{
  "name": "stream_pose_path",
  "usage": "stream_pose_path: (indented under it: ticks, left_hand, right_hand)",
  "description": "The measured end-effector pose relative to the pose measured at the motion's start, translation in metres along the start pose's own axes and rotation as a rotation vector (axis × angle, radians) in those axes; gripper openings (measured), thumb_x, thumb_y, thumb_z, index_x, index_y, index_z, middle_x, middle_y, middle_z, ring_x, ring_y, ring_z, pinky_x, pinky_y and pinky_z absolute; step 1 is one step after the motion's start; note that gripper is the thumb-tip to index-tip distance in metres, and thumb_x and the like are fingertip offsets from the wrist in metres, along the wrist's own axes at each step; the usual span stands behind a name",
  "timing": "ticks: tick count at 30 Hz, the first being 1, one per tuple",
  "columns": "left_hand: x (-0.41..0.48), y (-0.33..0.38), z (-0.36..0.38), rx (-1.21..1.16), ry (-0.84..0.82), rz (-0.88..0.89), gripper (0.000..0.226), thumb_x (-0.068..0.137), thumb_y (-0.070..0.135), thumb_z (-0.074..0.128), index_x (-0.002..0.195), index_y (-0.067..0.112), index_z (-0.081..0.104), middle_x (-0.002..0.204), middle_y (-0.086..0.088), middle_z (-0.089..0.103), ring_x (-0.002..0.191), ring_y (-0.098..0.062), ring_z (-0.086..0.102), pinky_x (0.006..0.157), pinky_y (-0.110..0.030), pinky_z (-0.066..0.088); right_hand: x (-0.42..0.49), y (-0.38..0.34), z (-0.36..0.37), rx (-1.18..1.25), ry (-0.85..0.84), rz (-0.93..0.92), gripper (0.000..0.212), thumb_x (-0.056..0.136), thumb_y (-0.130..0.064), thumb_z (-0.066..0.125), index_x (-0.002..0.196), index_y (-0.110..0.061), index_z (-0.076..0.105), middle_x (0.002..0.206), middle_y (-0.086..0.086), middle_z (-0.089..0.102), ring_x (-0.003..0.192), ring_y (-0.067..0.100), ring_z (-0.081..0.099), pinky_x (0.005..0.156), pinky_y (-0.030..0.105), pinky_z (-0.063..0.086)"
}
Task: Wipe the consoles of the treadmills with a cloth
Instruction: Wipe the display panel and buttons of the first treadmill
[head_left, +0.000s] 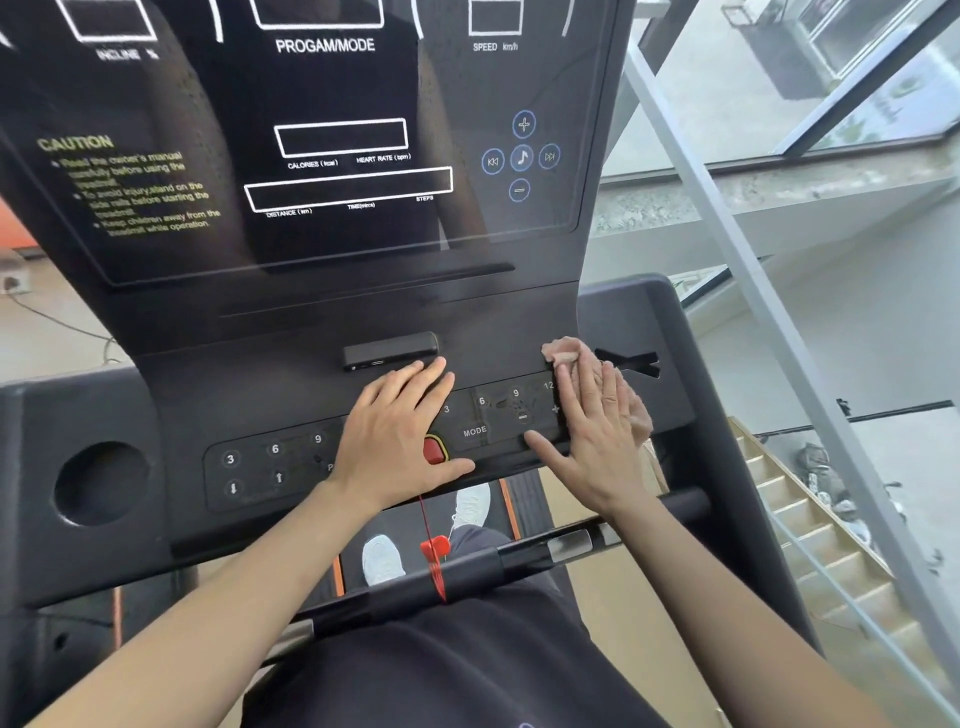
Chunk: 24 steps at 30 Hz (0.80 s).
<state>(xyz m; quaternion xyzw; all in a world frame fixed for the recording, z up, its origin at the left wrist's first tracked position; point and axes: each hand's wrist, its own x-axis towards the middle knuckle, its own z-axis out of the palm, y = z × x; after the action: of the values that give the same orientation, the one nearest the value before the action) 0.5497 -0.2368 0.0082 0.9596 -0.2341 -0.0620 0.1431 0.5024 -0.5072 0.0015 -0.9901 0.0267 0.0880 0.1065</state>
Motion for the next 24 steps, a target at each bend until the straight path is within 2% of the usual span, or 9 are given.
stream_pose_path:
  ticks: [5, 8, 11, 13, 16, 19, 22, 24]
  left_hand:
    - [0.000, -0.003, -0.006, -0.075, 0.003, 0.075, 0.100, 0.071, 0.076, 0.061, 0.152, 0.018, 0.048, 0.162, 0.002, 0.043, 0.150, -0.022, 0.038, 0.122, -0.042, 0.031]
    - [-0.016, -0.019, -0.014, -0.191, 0.062, 0.081, 0.097, 0.073, 0.069, 0.068, 0.154, 0.021, 0.045, 0.162, 0.005, 0.042, 0.153, -0.018, 0.033, 0.123, -0.039, 0.028]
    - [-0.049, -0.049, -0.023, -0.170, 0.137, -0.039, 0.099, 0.072, 0.072, 0.067, 0.155, 0.023, 0.044, 0.163, 0.007, 0.040, 0.155, -0.018, 0.030, 0.122, -0.038, 0.026]
    - [-0.078, -0.070, -0.027, -0.143, 0.168, -0.143, 0.103, 0.070, 0.075, 0.066, 0.155, 0.022, 0.042, 0.164, 0.004, 0.039, 0.155, -0.021, 0.029, 0.123, -0.044, 0.028]
    - [-0.121, -0.094, -0.025, -0.084, 0.184, -0.326, 0.115, 0.063, 0.080, 0.062, 0.157, 0.018, 0.038, 0.166, -0.003, 0.034, 0.156, -0.029, 0.026, 0.122, -0.054, 0.031]
    - [-0.159, -0.111, -0.013, -0.065, 0.172, -0.509, 0.126, 0.060, 0.086, 0.058, 0.158, 0.011, 0.033, 0.167, -0.013, 0.030, 0.154, -0.037, 0.026, 0.122, -0.057, 0.029]
    - [-0.173, -0.119, -0.004, -0.108, 0.181, -0.576, 0.132, 0.059, 0.094, 0.052, 0.158, 0.009, 0.030, 0.166, -0.015, 0.032, 0.153, -0.036, 0.029, 0.122, -0.056, 0.030]
    - [-0.173, -0.120, -0.003, -0.128, 0.210, -0.584, 0.131, 0.058, 0.091, 0.056, 0.159, 0.011, 0.031, 0.166, -0.011, 0.034, 0.153, -0.032, 0.030, 0.123, -0.053, 0.029]
  right_hand:
    - [-0.004, -0.012, 0.006, -0.040, 0.023, 0.026, 0.099, 0.088, -0.084, 0.021, 0.162, -0.023, -0.003, 0.171, 0.003, -0.012, 0.155, 0.028, -0.020, 0.126, 0.055, -0.002]
    - [-0.007, -0.020, 0.007, -0.015, 0.009, 0.035, 0.099, 0.088, -0.082, 0.026, 0.162, -0.025, -0.006, 0.170, 0.001, -0.013, 0.155, 0.025, -0.022, 0.126, 0.056, -0.003]
    - [-0.012, -0.037, 0.012, -0.007, 0.018, -0.006, 0.097, 0.089, -0.078, 0.028, 0.162, -0.024, -0.003, 0.171, 0.000, -0.011, 0.155, 0.023, -0.021, 0.126, 0.055, -0.004]
    - [-0.014, -0.052, 0.017, 0.018, 0.015, -0.020, 0.096, 0.089, -0.078, 0.028, 0.162, -0.025, -0.003, 0.170, -0.002, -0.012, 0.155, 0.022, -0.021, 0.126, 0.053, -0.007]
    - [-0.017, -0.074, 0.024, 0.066, 0.009, -0.032, 0.096, 0.088, -0.080, 0.026, 0.162, -0.027, -0.003, 0.170, -0.004, -0.012, 0.155, 0.021, -0.022, 0.125, 0.051, -0.012]
    - [-0.021, -0.095, 0.030, 0.093, 0.003, -0.058, 0.095, 0.088, -0.080, 0.024, 0.162, -0.028, -0.004, 0.170, -0.006, -0.015, 0.154, 0.019, -0.024, 0.124, 0.049, -0.015]
    - [-0.024, -0.115, 0.033, 0.128, 0.009, -0.084, 0.094, 0.088, -0.080, 0.024, 0.162, -0.029, -0.006, 0.169, -0.008, -0.017, 0.154, 0.018, -0.026, 0.124, 0.046, -0.017]
    - [-0.027, -0.128, 0.036, 0.138, 0.009, -0.104, 0.093, 0.089, -0.079, 0.024, 0.162, -0.029, -0.007, 0.169, -0.009, -0.018, 0.154, 0.017, -0.026, 0.124, 0.045, -0.018]
